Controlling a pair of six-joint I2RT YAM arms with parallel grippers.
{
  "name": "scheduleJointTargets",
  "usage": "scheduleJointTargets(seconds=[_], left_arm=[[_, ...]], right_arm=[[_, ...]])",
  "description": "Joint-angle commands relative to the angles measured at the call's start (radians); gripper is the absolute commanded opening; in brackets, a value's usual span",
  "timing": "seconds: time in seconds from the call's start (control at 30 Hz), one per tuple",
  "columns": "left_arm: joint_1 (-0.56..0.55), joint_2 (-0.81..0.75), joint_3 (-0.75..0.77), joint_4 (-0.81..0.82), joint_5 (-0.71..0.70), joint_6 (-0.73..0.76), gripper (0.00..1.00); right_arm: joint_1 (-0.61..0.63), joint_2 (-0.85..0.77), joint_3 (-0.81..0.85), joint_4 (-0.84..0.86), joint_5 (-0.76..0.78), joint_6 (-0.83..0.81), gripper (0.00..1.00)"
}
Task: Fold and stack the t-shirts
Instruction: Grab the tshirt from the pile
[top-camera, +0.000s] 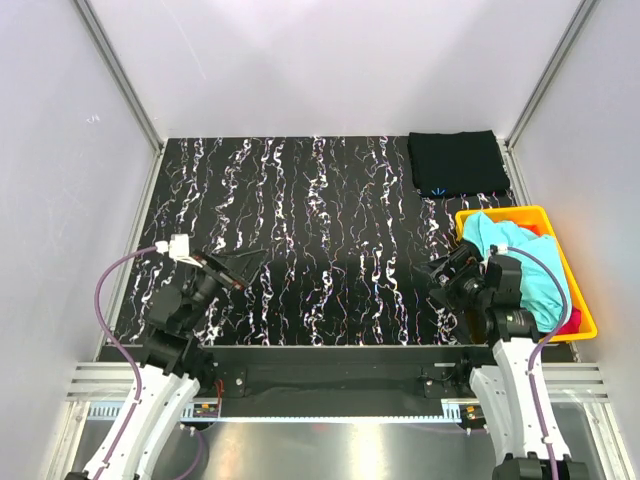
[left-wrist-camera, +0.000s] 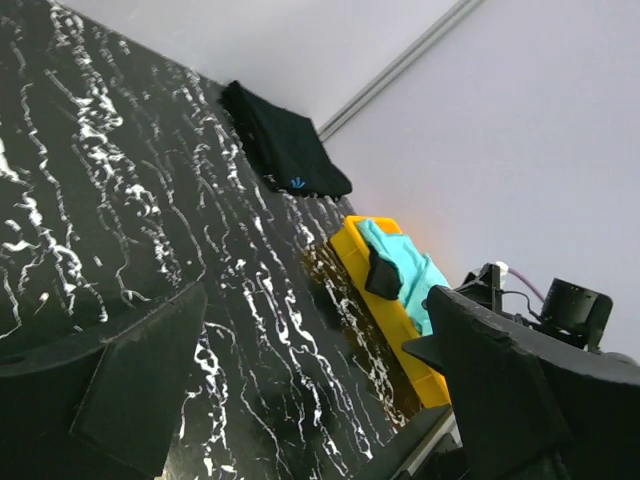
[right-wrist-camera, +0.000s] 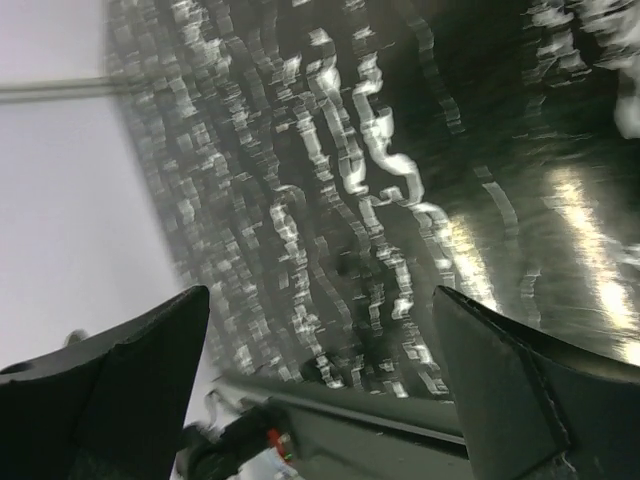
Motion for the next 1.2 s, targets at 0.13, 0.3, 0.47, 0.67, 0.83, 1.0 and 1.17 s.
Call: scheduleJointTargets(seconds=[0.13, 0.3, 0.47, 0.67, 0.83, 1.0, 1.17], left_arm=[[0.003, 0.084, 0.147, -0.156, -0.062, 0.054, 0.99], [0.002, 0.153, 0.276, -0.298, -0.108, 0.134, 0.99], [0.006, 0.257, 0.461, -0.513, -0.144, 0.207, 0.99], [0.007, 0.342, 0.575, -0.55, 0.039, 0.396, 0.99], [0.003, 0.372, 0.597, -0.541, 0.142, 0.516, 0.99], [-0.014, 0.372, 0.612, -0.561, 0.159, 0.574, 0.92], [-0.019, 0.36, 0.623, -0.616, 0.139, 0.602, 0.91]], right_arm=[[-0.005, 0.276, 0.308, -0.286, 0.442, -0.234, 1.0], [-0.005, 0.471, 0.51, -0.385, 0.672, -0.264, 1.0], [-0.022, 0.574, 0.647, -0.44, 0.885, -0.26, 0.91], [-0.071, 0.693, 0.698, -0.428, 0.897, -0.26, 0.72], [-0.072, 0.838, 0.766, -0.358, 0.82, -0.308, 0.7], [-0.078, 0.933, 0.786, -0.306, 0.901, -0.338, 0.56], [-0.085, 1.014, 0.785, -0.246, 0.861, -0.38, 0.52]])
